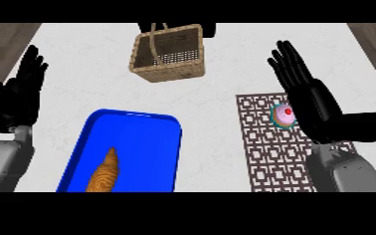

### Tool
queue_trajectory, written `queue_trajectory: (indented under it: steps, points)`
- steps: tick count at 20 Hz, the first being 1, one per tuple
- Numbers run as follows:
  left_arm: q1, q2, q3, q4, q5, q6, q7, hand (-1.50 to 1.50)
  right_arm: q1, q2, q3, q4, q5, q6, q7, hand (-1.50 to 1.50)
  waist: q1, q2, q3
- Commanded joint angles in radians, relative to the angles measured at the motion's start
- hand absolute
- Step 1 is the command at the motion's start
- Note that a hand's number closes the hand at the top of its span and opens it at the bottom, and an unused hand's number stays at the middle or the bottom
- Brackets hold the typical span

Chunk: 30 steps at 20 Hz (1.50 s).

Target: Pick the cupcake from the placemat and place it in the basket

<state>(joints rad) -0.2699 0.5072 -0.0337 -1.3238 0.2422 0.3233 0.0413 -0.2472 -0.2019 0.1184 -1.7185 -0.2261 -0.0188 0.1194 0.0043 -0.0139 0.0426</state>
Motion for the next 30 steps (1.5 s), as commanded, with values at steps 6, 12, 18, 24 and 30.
queue_trajectory:
  steps: [6, 12, 18, 24, 30]
  points:
    - [-0.053, -0.034, -0.19, -0.161, -0.04, -0.189, -0.084, 0.0, -0.105, -0.272, -0.163, 0.244, -0.178, 0.413, -0.107, 1.5, 0.016, 0.031, -0.038]
    - [0.016, -0.02, -0.185, -0.154, 0.002, -0.274, -0.088, 0.0, 0.091, -0.086, 0.144, 0.065, 0.199, 0.387, -0.471, -1.5, -0.005, 0.012, -0.042]
    - [0.073, -0.055, -0.213, -0.21, -0.023, -0.241, -0.073, 0.0, 0.041, -0.16, 0.102, -0.004, 0.439, 0.152, -0.268, -1.5, -0.012, 0.004, -0.045]
    - [0.044, -0.017, -0.176, -0.199, -0.013, -0.268, -0.047, 0.0, -0.066, -0.356, -0.015, -0.136, 0.573, 0.169, -0.032, -1.5, -0.02, 0.004, -0.046]
    - [0.09, -0.045, -0.194, -0.192, -0.034, -0.268, -0.099, 0.0, -0.121, -0.638, -0.04, -0.139, 0.46, 0.571, 0.098, -1.5, -0.019, 0.007, -0.047]
